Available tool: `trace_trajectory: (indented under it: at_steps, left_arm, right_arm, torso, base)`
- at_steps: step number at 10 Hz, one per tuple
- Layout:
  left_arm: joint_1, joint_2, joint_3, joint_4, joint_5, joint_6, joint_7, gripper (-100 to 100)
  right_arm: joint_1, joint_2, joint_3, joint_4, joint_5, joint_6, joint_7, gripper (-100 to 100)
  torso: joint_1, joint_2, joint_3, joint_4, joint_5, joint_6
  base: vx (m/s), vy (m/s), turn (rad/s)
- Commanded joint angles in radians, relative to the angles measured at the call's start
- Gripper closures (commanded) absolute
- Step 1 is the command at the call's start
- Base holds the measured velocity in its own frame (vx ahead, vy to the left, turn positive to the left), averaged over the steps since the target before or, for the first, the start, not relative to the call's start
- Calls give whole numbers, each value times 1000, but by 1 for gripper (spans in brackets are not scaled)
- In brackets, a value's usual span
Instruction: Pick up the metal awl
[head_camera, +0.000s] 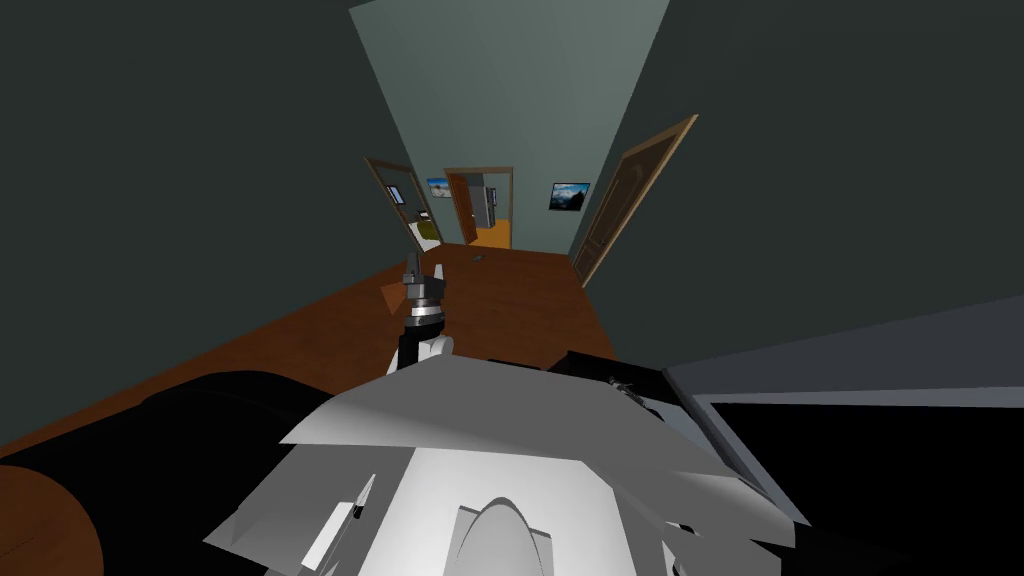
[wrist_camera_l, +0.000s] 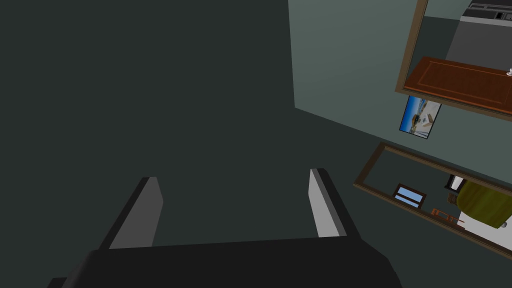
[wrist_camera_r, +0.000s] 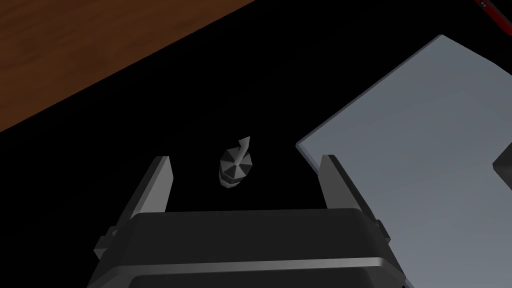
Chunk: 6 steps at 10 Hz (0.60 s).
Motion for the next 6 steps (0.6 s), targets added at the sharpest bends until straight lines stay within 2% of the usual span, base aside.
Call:
trace_trajectory:
  at_steps: [1, 2, 3, 6]
  left_arm:
    - [0, 0, 0, 0, 0, 0, 0, 0]
    - [0, 0, 0, 0, 0, 0, 0, 0]
    - [0, 0, 0, 0, 0, 0, 0, 0]
    - [0, 0, 0, 0, 0, 0, 0, 0]
  right_arm:
    - [29, 0, -4, -10, 28, -26, -50, -100]
    - [29, 0, -4, -10, 28, -26, -94, -100]
    - [71, -18, 37, 20, 73, -85, -127, -100]
    - [71, -18, 37, 20, 76, -90, -209, -100]
  torso:
    - [0, 0, 0, 0, 0, 0]
    - [0, -1, -1, 0, 0, 0]
    - [0, 1, 0, 0, 0, 0]
    - [1, 1, 0, 0, 0, 0]
  base:
    - [80, -5, 88]
    - [39, 3, -10]
    - [74, 9, 138]
    - [42, 2, 14]
